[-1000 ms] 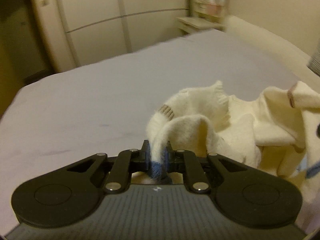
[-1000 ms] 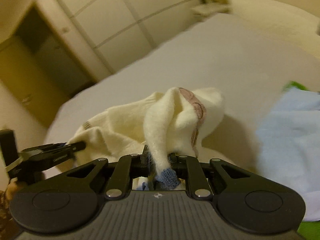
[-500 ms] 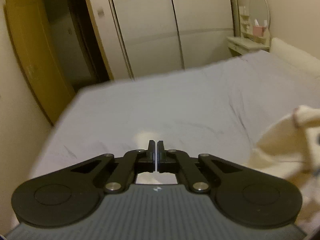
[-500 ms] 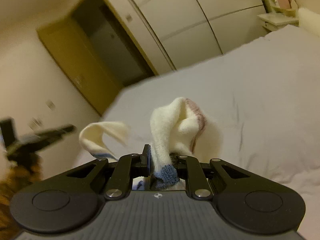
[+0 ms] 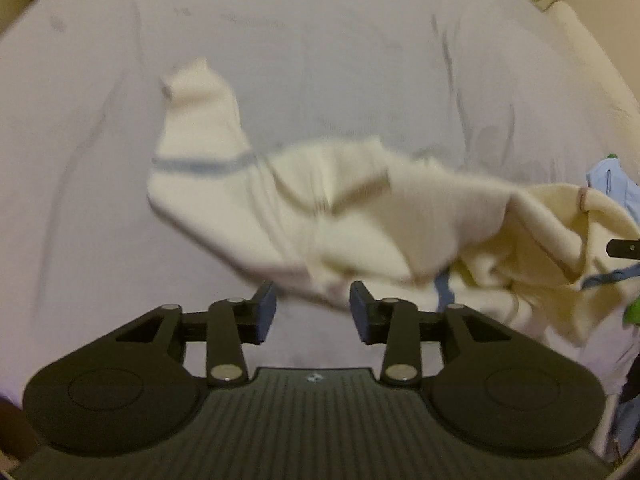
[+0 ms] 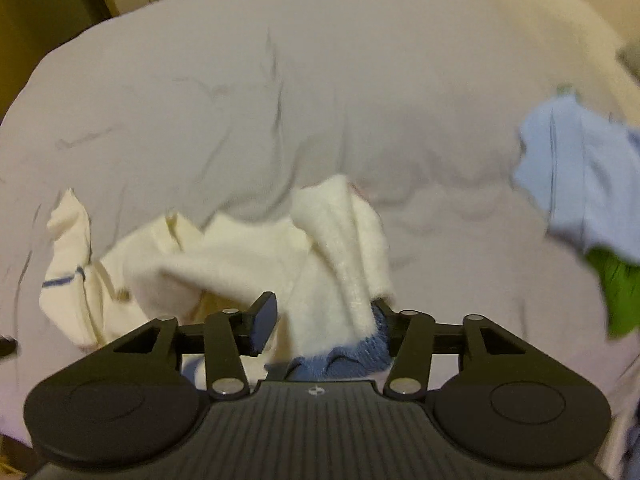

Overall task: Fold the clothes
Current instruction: 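Release the sweater with both tools and drop it onto the bed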

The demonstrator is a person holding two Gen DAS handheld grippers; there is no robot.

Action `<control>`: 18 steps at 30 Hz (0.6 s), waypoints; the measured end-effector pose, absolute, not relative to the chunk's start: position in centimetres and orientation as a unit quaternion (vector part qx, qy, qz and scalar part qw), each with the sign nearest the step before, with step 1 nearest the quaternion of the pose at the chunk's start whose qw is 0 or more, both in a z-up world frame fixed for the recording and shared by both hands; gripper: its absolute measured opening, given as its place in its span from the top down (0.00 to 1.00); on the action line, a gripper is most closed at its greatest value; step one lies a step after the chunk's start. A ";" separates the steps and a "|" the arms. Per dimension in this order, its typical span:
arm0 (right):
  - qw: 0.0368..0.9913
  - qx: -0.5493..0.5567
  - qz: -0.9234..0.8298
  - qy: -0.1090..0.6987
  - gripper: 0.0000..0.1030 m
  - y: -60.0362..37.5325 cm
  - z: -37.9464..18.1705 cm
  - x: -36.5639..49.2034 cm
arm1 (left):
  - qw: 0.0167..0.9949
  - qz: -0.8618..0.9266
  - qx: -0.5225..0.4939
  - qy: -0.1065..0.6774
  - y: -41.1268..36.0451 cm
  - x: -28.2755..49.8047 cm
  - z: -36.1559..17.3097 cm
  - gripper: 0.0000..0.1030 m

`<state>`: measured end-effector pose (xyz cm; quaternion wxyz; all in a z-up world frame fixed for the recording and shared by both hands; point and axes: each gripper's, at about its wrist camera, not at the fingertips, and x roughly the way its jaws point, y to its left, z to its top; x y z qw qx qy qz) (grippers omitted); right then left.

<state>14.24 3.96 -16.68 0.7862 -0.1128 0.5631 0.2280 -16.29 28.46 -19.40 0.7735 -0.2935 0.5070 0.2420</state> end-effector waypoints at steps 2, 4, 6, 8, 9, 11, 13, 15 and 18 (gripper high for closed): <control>0.783 -0.101 0.229 0.570 0.35 2.0 -17.4 13.6 | 0.758 0.236 -0.321 0.517 27.1 -16.5 -21.4 0.59; 0.781 -0.091 0.230 0.574 0.33 0.3 -18.3 13.1 | 0.744 0.228 -0.350 0.522 25.9 -16.6 -23.3 0.54; 0.772 -0.081 0.240 0.584 0.32 -0.4 -20.1 14.2 | 0.733 0.225 -0.378 0.518 24.7 -16.4 -25.3 0.53; 0.764 -0.075 0.245 0.592 0.32 -1.0 -20.7 14.9 | 0.724 0.231 -0.394 0.516 24.2 -15.7 -26.5 0.53; 0.761 -0.073 0.247 0.595 0.32 -1.3 -20.8 15.2 | 0.723 0.234 -0.398 0.514 24.0 -15.5 -26.7 0.53; 0.765 -0.086 0.246 0.588 0.32 -1.7 -21.4 15.6 | 0.729 0.239 -0.388 0.510 23.9 -15.3 -26.4 0.53; 0.766 -0.097 0.260 0.580 0.32 -1.8 -21.8 15.9 | 0.745 0.243 -0.355 0.510 24.1 -15.0 -25.3 0.53; 0.757 -0.099 0.272 0.586 0.32 -1.7 -22.6 16.4 | 0.756 0.246 -0.325 0.512 24.4 -14.5 -24.6 0.53; 0.745 -0.081 0.271 0.604 0.32 -1.2 -24.0 16.9 | 0.765 0.247 -0.301 0.512 25.9 -13.9 -23.8 0.53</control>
